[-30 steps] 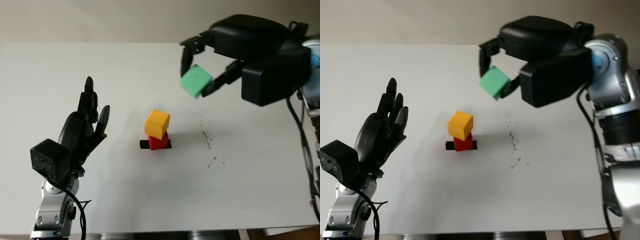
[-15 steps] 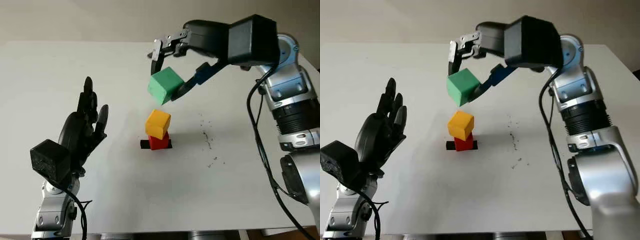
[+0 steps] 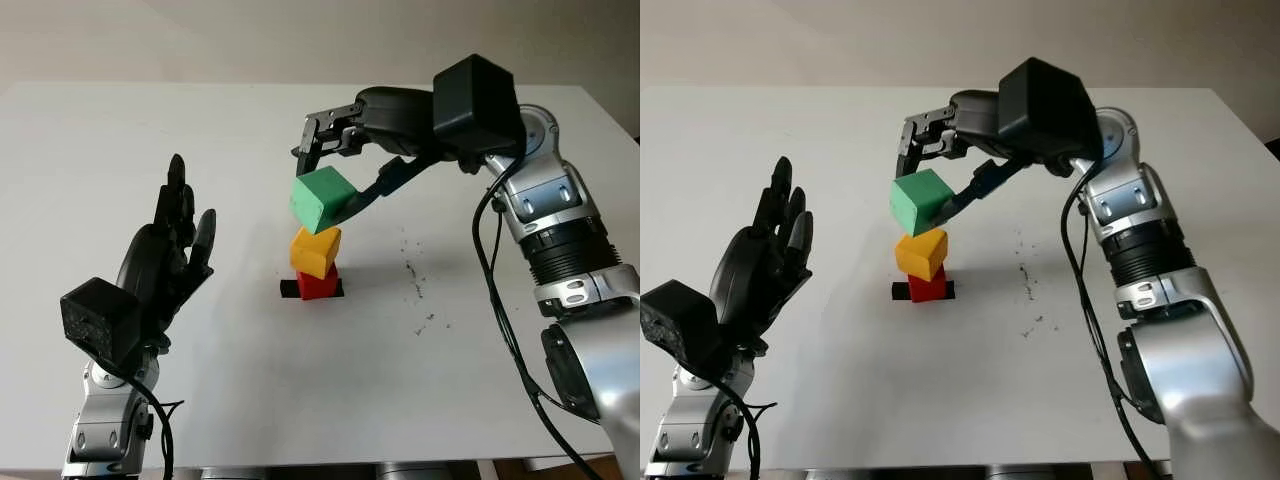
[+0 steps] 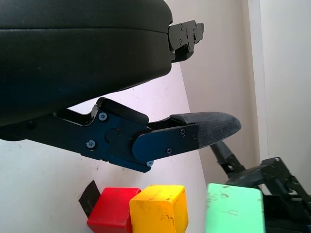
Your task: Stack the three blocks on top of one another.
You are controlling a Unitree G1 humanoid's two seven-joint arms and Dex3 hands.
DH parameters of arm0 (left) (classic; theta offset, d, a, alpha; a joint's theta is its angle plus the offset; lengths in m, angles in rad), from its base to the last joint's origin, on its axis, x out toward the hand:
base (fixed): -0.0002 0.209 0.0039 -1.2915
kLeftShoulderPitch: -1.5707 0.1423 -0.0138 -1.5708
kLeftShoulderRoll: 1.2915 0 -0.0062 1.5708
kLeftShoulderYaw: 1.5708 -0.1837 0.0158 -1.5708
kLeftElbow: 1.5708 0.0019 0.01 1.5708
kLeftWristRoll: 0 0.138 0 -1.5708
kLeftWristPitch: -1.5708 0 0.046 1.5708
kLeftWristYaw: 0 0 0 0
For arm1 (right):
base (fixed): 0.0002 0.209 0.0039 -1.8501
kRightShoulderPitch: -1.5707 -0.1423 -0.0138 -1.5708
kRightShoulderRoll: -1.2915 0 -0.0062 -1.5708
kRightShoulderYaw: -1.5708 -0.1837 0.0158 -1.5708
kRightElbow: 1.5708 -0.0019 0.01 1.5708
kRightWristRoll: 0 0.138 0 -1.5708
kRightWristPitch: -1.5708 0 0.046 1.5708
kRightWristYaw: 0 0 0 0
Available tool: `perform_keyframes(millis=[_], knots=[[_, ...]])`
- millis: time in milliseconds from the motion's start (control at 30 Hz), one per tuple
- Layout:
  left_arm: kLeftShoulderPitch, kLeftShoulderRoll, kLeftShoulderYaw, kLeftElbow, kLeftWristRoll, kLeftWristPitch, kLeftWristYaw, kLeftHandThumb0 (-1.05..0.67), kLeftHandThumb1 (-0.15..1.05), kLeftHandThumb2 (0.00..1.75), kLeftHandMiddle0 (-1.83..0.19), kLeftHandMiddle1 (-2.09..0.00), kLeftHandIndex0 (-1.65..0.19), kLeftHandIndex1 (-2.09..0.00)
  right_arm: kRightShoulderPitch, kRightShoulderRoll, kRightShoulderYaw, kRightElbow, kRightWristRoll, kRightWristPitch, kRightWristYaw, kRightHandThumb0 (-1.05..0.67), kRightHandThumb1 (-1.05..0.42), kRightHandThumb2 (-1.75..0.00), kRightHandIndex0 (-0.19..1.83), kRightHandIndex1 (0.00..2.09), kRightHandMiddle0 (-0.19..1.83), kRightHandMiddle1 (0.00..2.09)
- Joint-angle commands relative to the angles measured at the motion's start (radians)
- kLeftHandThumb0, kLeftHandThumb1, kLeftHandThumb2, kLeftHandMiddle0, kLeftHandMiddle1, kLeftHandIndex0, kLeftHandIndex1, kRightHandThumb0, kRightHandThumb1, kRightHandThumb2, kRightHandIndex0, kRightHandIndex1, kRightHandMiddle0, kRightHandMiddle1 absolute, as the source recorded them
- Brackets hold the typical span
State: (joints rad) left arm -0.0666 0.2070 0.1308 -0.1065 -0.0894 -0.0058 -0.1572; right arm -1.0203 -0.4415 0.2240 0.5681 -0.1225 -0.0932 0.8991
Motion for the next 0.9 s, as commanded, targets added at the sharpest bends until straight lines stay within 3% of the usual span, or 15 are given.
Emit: perform_keyframes(millis=[0,867], knots=[[-0.002,0.005,0.001,-0.017,0.004,0.001,0.002,-0.74,1.05,0.59,0.19,0.00,0.19,0.00,0.007,0.003,0.005,0.008,-0.007,-0.016,-0.009,-0.48,-0.91,-0.05,0.31,0.04,0.34,1.57],[0.005,0.000,0.005,-0.018,0.002,0.000,0.001,-0.75,1.05,0.57,0.19,0.00,0.19,0.00,0.014,0.013,0.041,0.043,-0.059,-0.003,-0.010,-0.47,-0.93,-0.05,0.27,0.04,0.32,1.58]])
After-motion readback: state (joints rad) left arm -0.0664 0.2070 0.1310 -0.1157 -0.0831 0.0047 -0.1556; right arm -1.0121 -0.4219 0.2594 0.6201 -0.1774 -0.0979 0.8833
